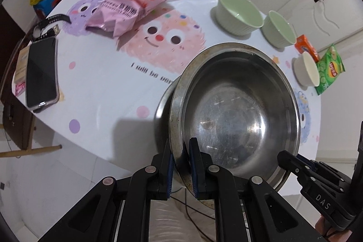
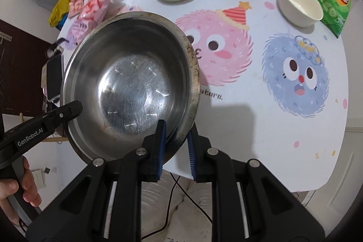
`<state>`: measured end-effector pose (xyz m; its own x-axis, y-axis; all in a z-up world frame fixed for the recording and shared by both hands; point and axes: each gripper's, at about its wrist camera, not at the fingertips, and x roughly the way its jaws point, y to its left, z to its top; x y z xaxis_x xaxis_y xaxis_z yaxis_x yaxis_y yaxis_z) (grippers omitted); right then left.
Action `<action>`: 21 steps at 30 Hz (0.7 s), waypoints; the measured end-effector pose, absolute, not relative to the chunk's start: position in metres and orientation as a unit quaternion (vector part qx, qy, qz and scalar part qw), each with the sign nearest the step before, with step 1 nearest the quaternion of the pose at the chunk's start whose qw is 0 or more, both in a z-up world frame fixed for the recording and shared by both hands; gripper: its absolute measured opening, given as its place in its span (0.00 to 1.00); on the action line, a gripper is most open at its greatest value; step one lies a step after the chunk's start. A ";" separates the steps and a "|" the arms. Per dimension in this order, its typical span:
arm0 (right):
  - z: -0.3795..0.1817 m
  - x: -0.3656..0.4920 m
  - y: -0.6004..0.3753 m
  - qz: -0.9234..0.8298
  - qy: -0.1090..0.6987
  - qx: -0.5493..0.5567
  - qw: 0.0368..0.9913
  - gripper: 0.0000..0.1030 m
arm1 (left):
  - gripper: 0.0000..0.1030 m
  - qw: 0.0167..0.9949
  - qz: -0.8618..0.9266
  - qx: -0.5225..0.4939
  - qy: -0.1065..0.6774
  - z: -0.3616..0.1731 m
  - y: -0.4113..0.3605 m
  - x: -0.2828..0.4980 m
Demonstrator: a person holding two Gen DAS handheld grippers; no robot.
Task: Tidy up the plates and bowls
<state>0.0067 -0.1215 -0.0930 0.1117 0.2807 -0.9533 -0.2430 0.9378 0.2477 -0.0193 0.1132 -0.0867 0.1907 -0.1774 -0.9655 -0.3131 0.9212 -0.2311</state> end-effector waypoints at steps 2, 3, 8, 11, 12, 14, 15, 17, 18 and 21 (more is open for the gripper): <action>-0.097 0.005 -0.117 0.175 0.647 0.010 0.742 0.20 | 0.12 0.743 0.048 -0.194 0.639 -0.091 0.115 -0.020; -0.099 0.005 -0.115 0.176 0.648 0.008 0.741 0.20 | 0.12 0.741 0.049 -0.193 0.642 -0.093 0.116 -0.020; -0.107 0.004 -0.110 0.173 0.658 0.005 0.733 0.20 | 0.13 0.734 0.053 -0.189 0.650 -0.101 0.117 -0.021; -0.111 0.005 -0.107 0.170 0.661 0.006 0.731 0.20 | 0.13 0.733 0.054 -0.187 0.652 -0.104 0.118 -0.020; -0.113 0.006 -0.107 0.170 0.662 0.005 0.730 0.21 | 0.13 0.732 0.055 -0.186 0.653 -0.105 0.118 -0.020; -0.115 0.007 -0.105 0.169 0.665 0.004 0.727 0.21 | 0.13 0.730 0.057 -0.184 0.656 -0.108 0.117 -0.019; -0.116 0.008 -0.105 0.168 0.666 0.003 0.726 0.21 | 0.13 0.729 0.058 -0.184 0.657 -0.110 0.117 -0.019; -0.118 0.008 -0.104 0.166 0.668 0.003 0.725 0.21 | 0.13 0.727 0.060 -0.183 0.659 -0.112 0.117 -0.019; -0.119 0.008 -0.104 0.166 0.669 0.002 0.724 0.21 | 0.13 0.726 0.061 -0.183 0.660 -0.113 0.117 -0.019; -0.122 0.009 -0.103 0.165 0.673 0.000 0.721 0.21 | 0.13 0.721 0.062 -0.185 0.665 -0.118 0.118 -0.019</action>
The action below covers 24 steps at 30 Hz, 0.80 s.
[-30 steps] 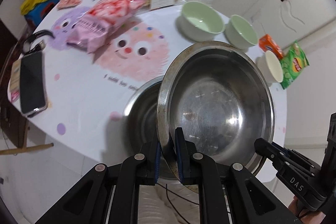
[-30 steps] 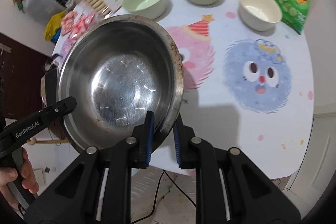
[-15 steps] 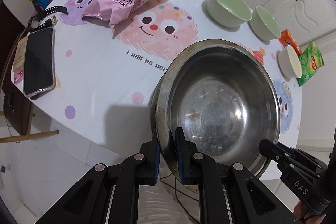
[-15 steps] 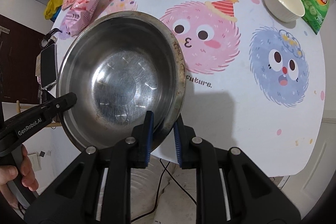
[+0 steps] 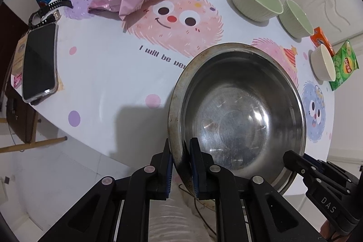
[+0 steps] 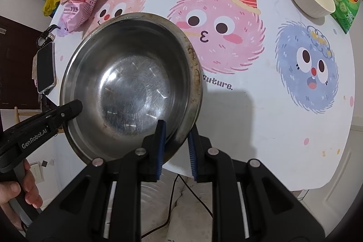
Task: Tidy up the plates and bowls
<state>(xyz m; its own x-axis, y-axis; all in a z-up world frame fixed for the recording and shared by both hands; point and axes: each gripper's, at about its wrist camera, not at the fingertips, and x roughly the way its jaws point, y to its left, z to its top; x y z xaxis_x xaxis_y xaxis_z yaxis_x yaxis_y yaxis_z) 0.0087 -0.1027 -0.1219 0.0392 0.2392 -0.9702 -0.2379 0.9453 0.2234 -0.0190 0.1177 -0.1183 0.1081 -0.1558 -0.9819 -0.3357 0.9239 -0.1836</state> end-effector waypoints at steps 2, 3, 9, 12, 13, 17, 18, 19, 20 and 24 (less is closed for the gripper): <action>-0.123 0.009 -0.102 0.165 0.674 0.000 0.720 0.21 | 0.14 0.717 0.062 -0.187 0.669 -0.121 0.118 -0.019; -0.123 0.009 -0.102 0.165 0.674 -0.002 0.720 0.21 | 0.14 0.718 0.063 -0.186 0.668 -0.121 0.118 -0.019; -0.127 0.010 -0.099 0.165 0.680 -0.009 0.714 0.23 | 0.14 0.718 0.067 -0.174 0.671 -0.122 0.116 -0.016; -0.128 0.010 -0.097 0.169 0.683 -0.012 0.710 0.24 | 0.15 0.710 0.071 -0.180 0.677 -0.127 0.118 -0.017; -0.128 0.010 -0.097 0.169 0.683 -0.015 0.711 0.24 | 0.15 0.707 0.073 -0.183 0.679 -0.129 0.118 -0.018; -0.128 0.010 -0.095 0.171 0.683 -0.019 0.710 0.24 | 0.16 0.708 0.072 -0.182 0.679 -0.130 0.117 -0.019; -0.128 0.010 -0.095 0.171 0.683 -0.019 0.710 0.24 | 0.16 0.707 0.073 -0.182 0.680 -0.130 0.117 -0.019; -0.128 0.010 -0.095 0.171 0.684 -0.019 0.709 0.24 | 0.16 0.706 0.073 -0.182 0.680 -0.131 0.117 -0.019; -0.128 0.011 -0.095 0.171 0.684 -0.020 0.709 0.24 | 0.17 0.705 0.075 -0.183 0.681 -0.131 0.118 -0.019; -0.128 0.010 -0.093 0.175 0.685 -0.027 0.706 0.26 | 0.23 0.701 0.081 -0.186 0.684 -0.133 0.118 -0.019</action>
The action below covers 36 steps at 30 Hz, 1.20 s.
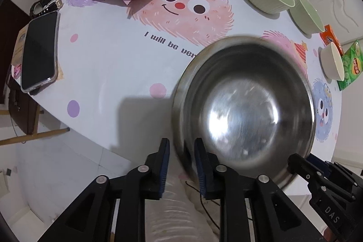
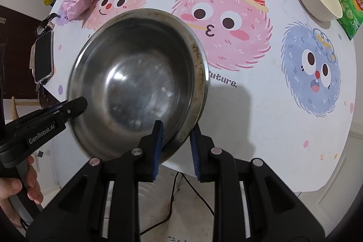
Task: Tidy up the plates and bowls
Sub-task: 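Lower the steel bowl onto the stack and open both grippers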
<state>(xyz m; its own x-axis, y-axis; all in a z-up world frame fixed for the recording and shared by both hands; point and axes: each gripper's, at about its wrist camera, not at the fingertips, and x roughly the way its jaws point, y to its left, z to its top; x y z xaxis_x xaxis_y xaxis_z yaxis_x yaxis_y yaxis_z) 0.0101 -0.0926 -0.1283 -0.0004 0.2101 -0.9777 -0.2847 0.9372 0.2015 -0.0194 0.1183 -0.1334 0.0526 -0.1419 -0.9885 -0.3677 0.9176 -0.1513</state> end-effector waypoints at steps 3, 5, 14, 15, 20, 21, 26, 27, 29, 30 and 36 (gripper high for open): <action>-0.128 0.010 -0.093 0.173 0.686 -0.027 0.706 0.34 | 0.27 0.700 0.083 -0.187 0.684 -0.134 0.117 -0.021; -0.126 0.011 -0.095 0.174 0.687 -0.021 0.705 0.36 | 0.36 0.701 0.085 -0.191 0.682 -0.132 0.118 -0.022; -0.106 0.015 -0.110 0.163 0.667 -0.025 0.726 0.54 | 0.81 0.725 0.070 -0.207 0.653 -0.109 0.118 -0.017; -0.104 0.016 -0.114 0.159 0.666 -0.023 0.728 0.55 | 0.82 0.729 0.070 -0.204 0.649 -0.106 0.117 -0.014; -0.101 0.022 -0.128 0.157 0.666 -0.019 0.729 0.63 | 0.98 0.748 0.057 -0.189 0.633 -0.093 0.108 -0.001; -0.100 0.024 -0.132 0.155 0.666 -0.017 0.729 0.64 | 1.00 0.752 0.056 -0.188 0.629 -0.090 0.107 0.001; -0.094 0.041 -0.157 0.138 0.659 0.014 0.739 0.92 | 1.00 0.760 0.051 -0.192 0.619 -0.082 0.104 0.022; -0.092 0.045 -0.160 0.136 0.658 0.020 0.741 0.96 | 1.00 0.760 0.050 -0.191 0.619 -0.081 0.103 0.028; -0.087 0.056 -0.166 0.131 0.650 0.034 0.748 1.00 | 1.00 0.762 0.047 -0.189 0.618 -0.078 0.102 0.041; -0.084 0.062 -0.168 0.129 0.646 0.037 0.752 1.00 | 1.00 0.763 0.044 -0.188 0.617 -0.077 0.102 0.050; -0.072 0.099 -0.165 0.124 0.622 0.042 0.772 1.00 | 1.00 0.769 0.042 -0.168 0.615 -0.077 0.098 0.092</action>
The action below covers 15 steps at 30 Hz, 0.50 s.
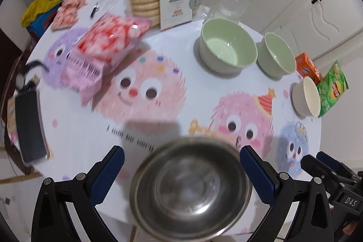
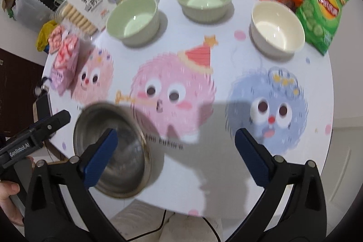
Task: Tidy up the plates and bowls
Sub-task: 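Lower the steel bowl onto the stack and open both grippers, then move both grippers to the light green bowl beside the cookie package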
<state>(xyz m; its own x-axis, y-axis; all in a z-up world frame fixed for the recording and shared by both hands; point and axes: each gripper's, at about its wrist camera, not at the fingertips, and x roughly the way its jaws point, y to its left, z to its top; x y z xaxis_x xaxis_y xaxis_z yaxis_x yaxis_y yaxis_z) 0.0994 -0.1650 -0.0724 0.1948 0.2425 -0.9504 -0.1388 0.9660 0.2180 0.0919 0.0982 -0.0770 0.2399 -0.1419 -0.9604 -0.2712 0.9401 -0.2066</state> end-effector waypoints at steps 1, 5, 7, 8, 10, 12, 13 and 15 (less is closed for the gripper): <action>-0.072 0.106 -0.164 0.122 0.620 0.046 0.774 1.00 | 1.00 0.768 0.045 -0.171 0.616 -0.079 0.099 0.102; -0.077 0.138 -0.162 0.111 0.619 0.081 0.773 1.00 | 1.00 0.757 0.056 -0.192 0.622 -0.090 0.107 0.138; -0.082 0.152 -0.159 0.105 0.624 0.102 0.767 1.00 | 1.00 0.752 0.066 -0.193 0.627 -0.097 0.109 0.153; -0.085 0.159 -0.158 0.102 0.626 0.111 0.765 1.00 | 1.00 0.750 0.072 -0.193 0.628 -0.100 0.111 0.161; -0.091 0.172 -0.156 0.094 0.631 0.129 0.759 1.00 | 1.00 0.744 0.080 -0.203 0.631 -0.108 0.115 0.175; -0.097 0.186 -0.154 0.082 0.632 0.144 0.757 1.00 | 1.00 0.738 0.086 -0.216 0.634 -0.114 0.118 0.187; -0.100 0.192 -0.154 0.077 0.632 0.150 0.756 1.00 | 1.00 0.733 0.087 -0.225 0.636 -0.119 0.119 0.194; -0.106 0.204 -0.152 0.067 0.635 0.167 0.751 1.00 | 1.00 0.727 0.090 -0.233 0.640 -0.125 0.120 0.203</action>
